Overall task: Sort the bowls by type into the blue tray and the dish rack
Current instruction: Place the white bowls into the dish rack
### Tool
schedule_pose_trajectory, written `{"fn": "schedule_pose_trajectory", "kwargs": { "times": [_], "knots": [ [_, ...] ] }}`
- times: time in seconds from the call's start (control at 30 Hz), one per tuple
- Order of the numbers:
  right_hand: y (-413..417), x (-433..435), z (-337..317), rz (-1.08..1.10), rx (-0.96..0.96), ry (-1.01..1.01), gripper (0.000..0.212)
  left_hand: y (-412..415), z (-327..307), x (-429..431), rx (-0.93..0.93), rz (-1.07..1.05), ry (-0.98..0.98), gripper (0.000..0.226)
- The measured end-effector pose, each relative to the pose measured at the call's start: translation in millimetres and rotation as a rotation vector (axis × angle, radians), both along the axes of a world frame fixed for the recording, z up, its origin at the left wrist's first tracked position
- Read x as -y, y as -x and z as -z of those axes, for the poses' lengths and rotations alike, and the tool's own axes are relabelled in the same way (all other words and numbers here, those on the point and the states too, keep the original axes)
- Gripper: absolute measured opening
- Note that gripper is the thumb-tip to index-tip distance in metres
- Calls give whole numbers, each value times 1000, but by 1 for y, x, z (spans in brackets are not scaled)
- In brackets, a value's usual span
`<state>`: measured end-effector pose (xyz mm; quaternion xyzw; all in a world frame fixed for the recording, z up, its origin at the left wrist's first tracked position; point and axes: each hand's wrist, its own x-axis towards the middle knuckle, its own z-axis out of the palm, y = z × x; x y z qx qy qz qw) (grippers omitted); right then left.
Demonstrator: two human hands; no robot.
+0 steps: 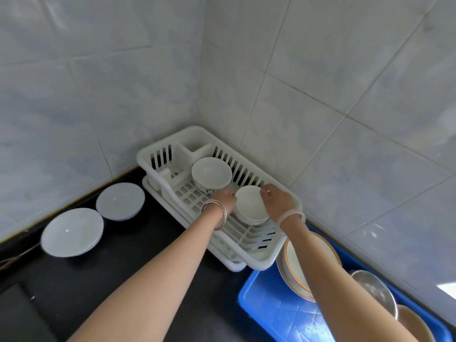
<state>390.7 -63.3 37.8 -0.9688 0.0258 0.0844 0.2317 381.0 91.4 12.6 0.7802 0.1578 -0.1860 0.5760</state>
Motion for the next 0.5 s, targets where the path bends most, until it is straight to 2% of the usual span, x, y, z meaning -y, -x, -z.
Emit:
{"fn": "schedule_pose_trajectory", "kwargs": {
  "times": [0.23,0.33,0.5],
  "knots": [
    [45,-80,-2,-113,30,-247,31,70,-15,-70,239,-249,-165,36],
    [61,-125,5,-192,16,-294,29,105,-2,-111,237,-384,-217,36],
    [78,-195,33,-277,-97,-263,30,147,34,-169,186,-559,-383,41]
  ]
}}
